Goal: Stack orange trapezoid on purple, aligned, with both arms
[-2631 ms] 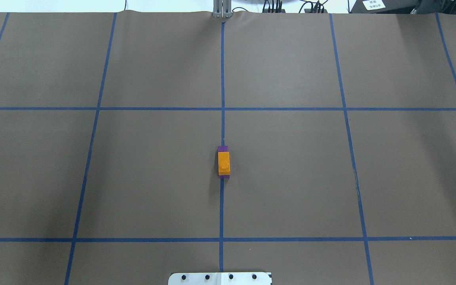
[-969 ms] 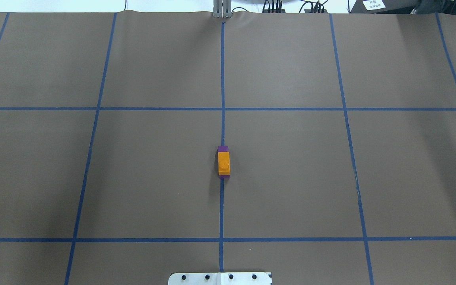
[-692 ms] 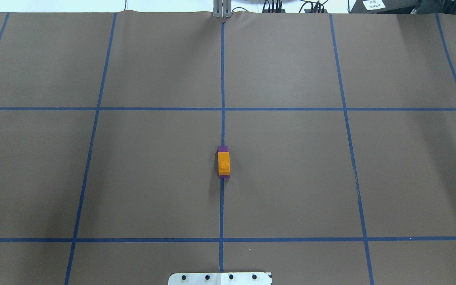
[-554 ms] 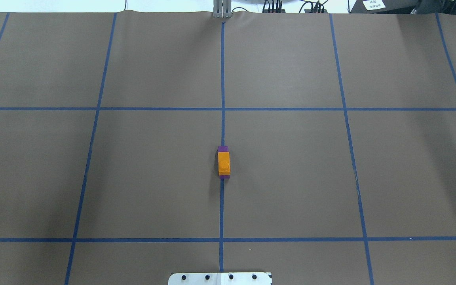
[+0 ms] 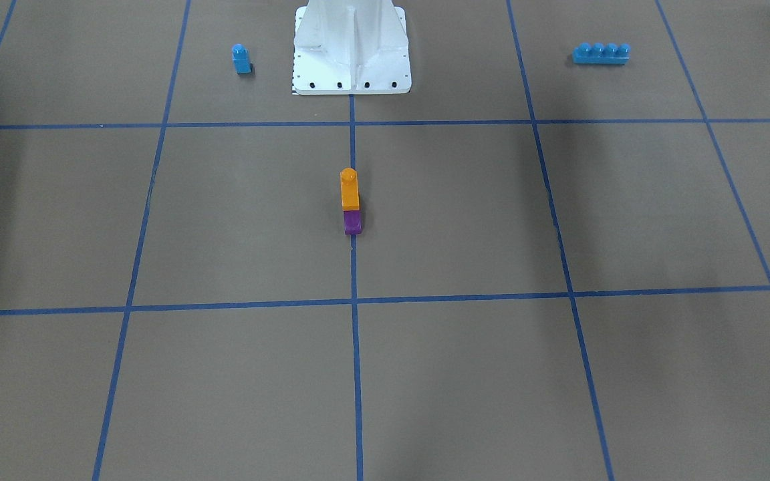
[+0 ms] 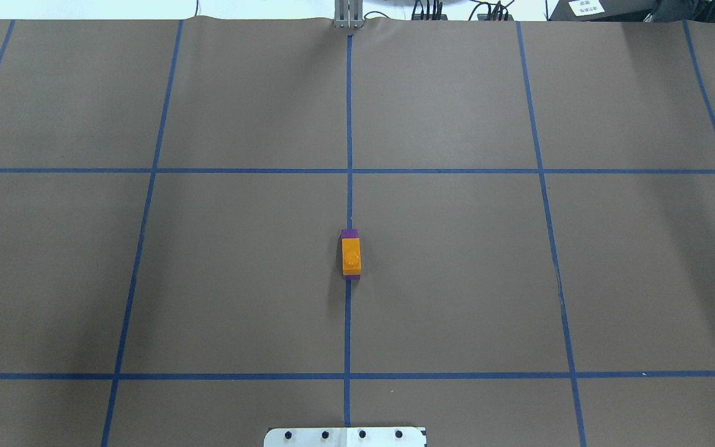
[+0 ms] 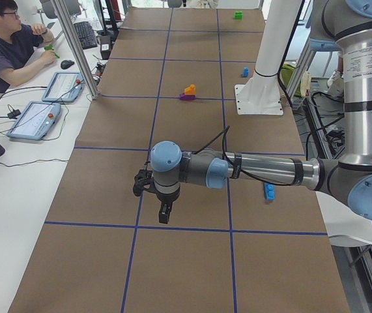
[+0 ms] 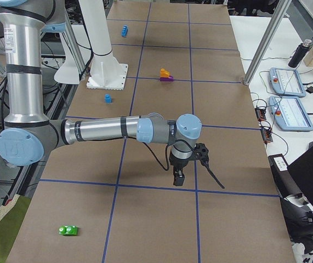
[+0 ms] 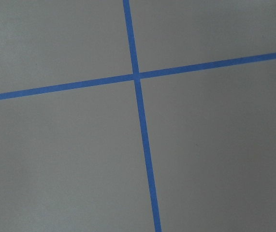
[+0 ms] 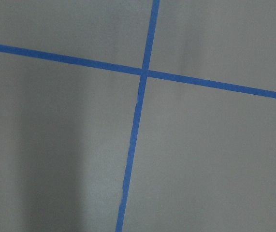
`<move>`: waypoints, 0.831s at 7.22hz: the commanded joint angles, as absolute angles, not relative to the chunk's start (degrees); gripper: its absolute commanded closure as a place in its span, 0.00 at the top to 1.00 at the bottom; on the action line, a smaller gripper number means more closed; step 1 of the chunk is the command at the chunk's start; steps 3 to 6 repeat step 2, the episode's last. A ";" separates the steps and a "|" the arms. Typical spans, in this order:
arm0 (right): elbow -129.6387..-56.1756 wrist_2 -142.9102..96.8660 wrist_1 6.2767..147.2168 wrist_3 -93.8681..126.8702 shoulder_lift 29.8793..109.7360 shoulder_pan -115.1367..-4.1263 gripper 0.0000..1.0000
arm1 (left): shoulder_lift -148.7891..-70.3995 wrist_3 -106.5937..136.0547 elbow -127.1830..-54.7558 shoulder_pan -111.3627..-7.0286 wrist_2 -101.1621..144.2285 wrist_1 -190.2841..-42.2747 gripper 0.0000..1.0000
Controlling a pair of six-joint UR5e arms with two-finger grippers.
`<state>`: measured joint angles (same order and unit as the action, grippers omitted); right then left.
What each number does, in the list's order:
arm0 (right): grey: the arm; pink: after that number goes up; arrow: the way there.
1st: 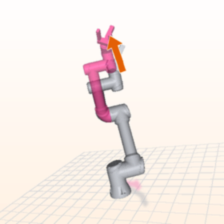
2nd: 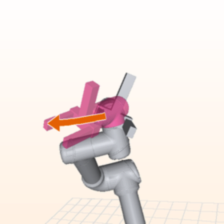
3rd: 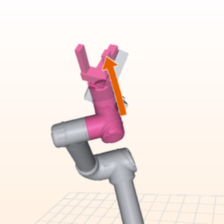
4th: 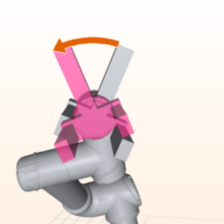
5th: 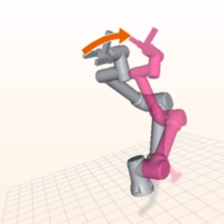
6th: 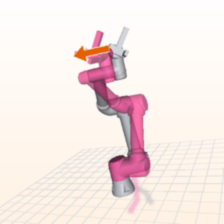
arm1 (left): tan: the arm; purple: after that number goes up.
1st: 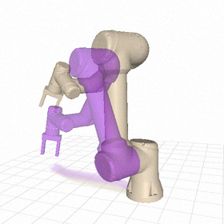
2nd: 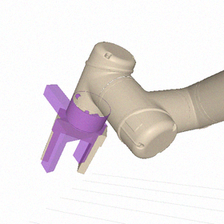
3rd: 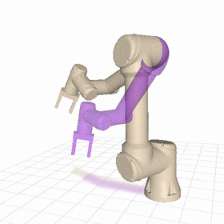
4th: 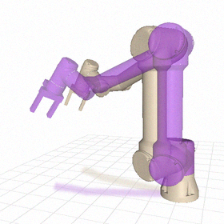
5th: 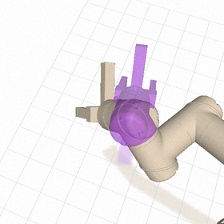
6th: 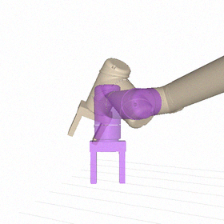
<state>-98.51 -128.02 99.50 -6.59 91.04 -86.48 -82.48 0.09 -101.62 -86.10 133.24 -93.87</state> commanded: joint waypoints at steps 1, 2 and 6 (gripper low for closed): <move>-98.53 -127.97 99.49 -6.59 91.05 -86.48 1.00 | -82.44 0.09 -101.60 -86.04 133.24 -93.87 1.00; -98.53 -128.06 99.49 -6.59 90.97 -86.48 1.00 | -82.44 0.09 -101.51 -86.13 133.24 -93.87 1.00; -98.53 -128.06 99.49 -6.59 90.97 -86.48 1.00 | -82.44 0.09 -101.51 -86.13 133.24 -93.87 1.00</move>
